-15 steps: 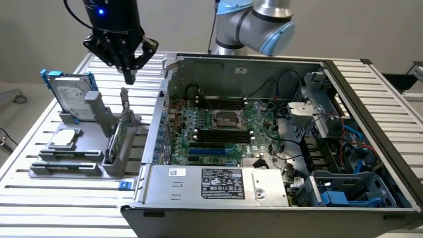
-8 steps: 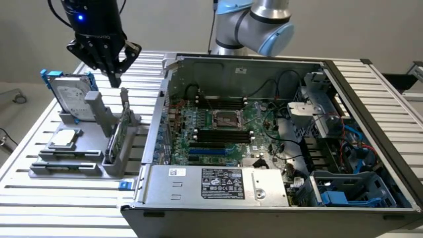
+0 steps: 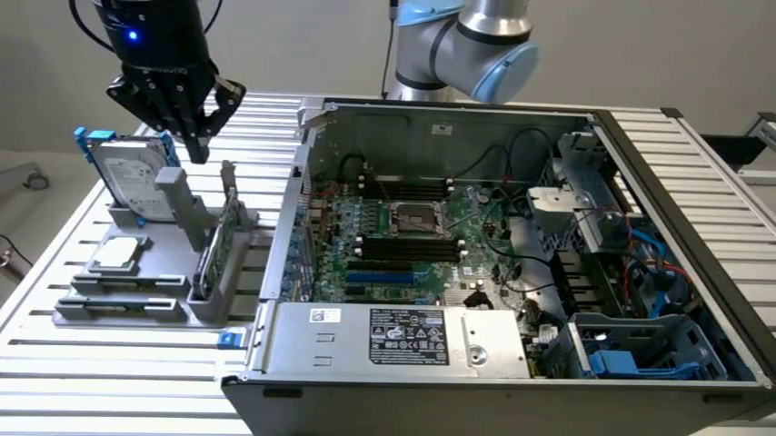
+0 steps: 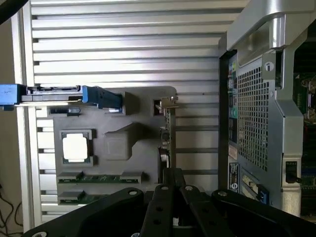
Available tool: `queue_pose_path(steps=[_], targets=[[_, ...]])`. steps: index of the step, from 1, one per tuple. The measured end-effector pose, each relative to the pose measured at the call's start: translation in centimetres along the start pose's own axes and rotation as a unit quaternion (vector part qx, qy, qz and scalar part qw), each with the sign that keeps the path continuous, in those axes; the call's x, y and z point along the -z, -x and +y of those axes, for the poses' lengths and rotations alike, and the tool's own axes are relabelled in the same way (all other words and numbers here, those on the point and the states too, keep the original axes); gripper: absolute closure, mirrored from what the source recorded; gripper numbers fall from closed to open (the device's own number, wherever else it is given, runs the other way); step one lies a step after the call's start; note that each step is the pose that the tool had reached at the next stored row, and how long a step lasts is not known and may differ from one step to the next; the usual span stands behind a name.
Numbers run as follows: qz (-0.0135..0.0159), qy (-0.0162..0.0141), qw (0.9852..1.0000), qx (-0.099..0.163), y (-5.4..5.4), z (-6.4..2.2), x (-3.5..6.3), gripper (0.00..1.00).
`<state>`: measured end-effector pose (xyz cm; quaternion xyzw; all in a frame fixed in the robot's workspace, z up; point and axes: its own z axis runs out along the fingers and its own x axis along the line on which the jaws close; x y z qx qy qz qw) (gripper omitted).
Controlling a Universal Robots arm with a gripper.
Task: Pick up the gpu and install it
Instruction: 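Reach for the gpu, then pick up the gpu and move the gpu toward the slot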
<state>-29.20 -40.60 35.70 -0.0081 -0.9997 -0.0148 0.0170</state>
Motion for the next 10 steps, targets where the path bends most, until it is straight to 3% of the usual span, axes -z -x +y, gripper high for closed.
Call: queue_pose_path(steps=[10], targets=[[0.0, -0.0005, 1.0, 0.0, -0.03, 0.0, 0.0, 0.89]])
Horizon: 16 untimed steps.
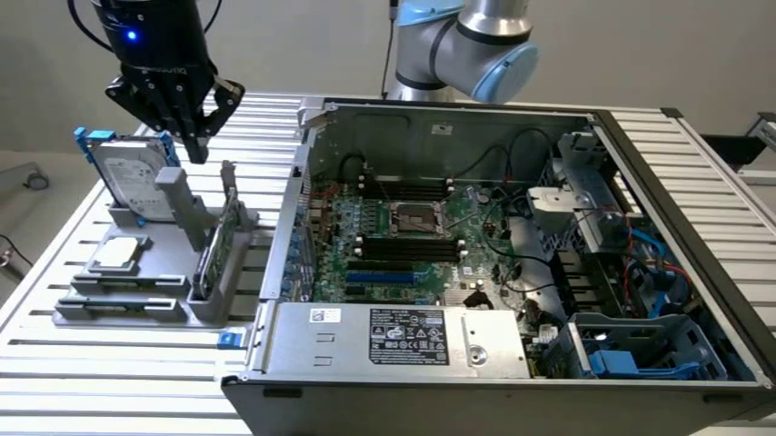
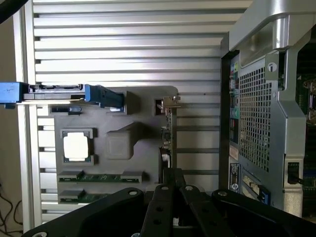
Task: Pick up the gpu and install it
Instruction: 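Pick up the gpu and move the gpu toward the slot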
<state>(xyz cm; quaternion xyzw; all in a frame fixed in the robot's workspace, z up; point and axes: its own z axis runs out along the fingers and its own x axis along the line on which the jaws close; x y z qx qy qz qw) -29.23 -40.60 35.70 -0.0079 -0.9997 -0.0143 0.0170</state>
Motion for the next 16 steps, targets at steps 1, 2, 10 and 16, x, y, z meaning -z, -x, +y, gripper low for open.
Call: queue_pose_path(steps=[1, 2, 10, 16], targets=[[0.0, 0.0, 1.0, 0.0, 0.0, 0.0, 0.0, 0.89], [0.0, -0.0001, 1.0, 0.0, -0.01, 0.0, 0.0, 0.89], [0.0, -0.0005, 1.0, 0.0, -0.03, 0.0, 0.0, 0.7], [0.0003, -0.0024, 1.0, 0.0, -0.03, -0.34, -0.5, 0.58]])
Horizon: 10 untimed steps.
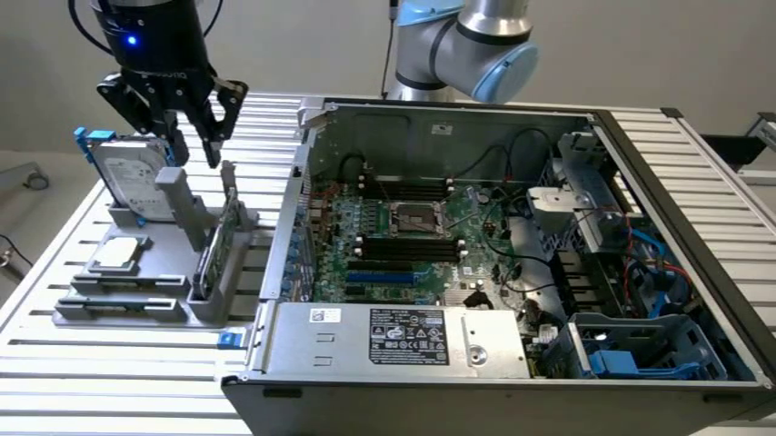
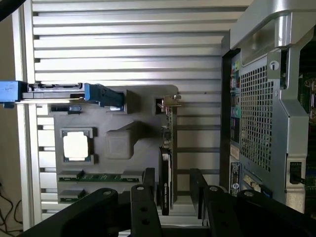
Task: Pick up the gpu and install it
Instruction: 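Pick up the gpu and move the gpu toward the slot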
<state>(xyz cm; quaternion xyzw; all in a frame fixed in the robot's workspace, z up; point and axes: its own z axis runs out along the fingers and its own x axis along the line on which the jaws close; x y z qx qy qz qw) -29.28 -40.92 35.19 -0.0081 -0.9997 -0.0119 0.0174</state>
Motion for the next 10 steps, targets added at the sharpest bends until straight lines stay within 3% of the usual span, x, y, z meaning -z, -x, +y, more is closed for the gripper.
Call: queue_pose_path(steps=[10], targets=[[0.0, 0.0, 1.0, 0.002, 0.1, -1.13, -1.81, 0.58]])
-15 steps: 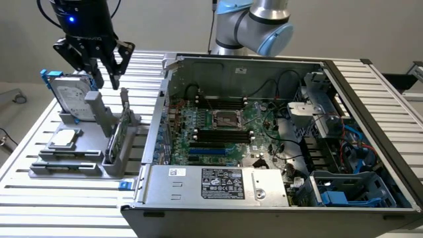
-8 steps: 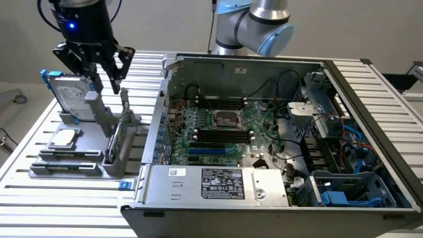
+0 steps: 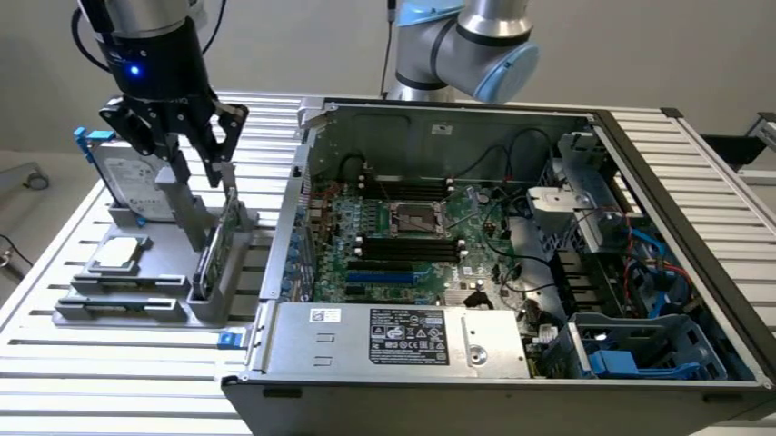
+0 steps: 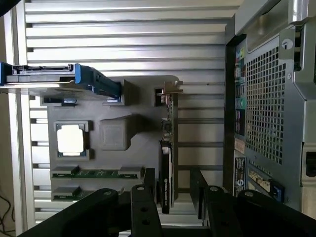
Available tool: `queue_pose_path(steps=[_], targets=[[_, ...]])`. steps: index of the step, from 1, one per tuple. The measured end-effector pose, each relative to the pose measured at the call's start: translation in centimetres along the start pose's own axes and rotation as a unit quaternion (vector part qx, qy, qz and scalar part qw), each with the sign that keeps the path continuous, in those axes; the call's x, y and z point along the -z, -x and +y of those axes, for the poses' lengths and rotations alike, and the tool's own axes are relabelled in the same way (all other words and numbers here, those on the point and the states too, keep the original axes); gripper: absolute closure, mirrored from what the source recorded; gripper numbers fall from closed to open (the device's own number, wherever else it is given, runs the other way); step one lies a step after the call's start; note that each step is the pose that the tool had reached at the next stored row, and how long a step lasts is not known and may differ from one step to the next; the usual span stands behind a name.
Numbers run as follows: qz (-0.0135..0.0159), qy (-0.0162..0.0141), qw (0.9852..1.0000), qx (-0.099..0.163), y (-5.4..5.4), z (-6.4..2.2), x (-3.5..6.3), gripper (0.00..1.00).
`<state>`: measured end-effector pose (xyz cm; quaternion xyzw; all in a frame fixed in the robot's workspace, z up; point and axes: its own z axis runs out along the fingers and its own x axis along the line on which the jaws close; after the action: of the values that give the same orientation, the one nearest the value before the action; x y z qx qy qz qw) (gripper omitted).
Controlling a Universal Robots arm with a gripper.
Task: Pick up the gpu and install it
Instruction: 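Pick up the gpu and move the gpu toward the slot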
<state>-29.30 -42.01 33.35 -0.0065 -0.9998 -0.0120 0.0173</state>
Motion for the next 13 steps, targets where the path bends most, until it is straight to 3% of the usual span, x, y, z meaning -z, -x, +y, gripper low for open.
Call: queue_pose_path(steps=[13], targets=[[0.0004, -0.0006, 0.9999, 0.016, 0.1, -0.1, -2.35, 0.58]])
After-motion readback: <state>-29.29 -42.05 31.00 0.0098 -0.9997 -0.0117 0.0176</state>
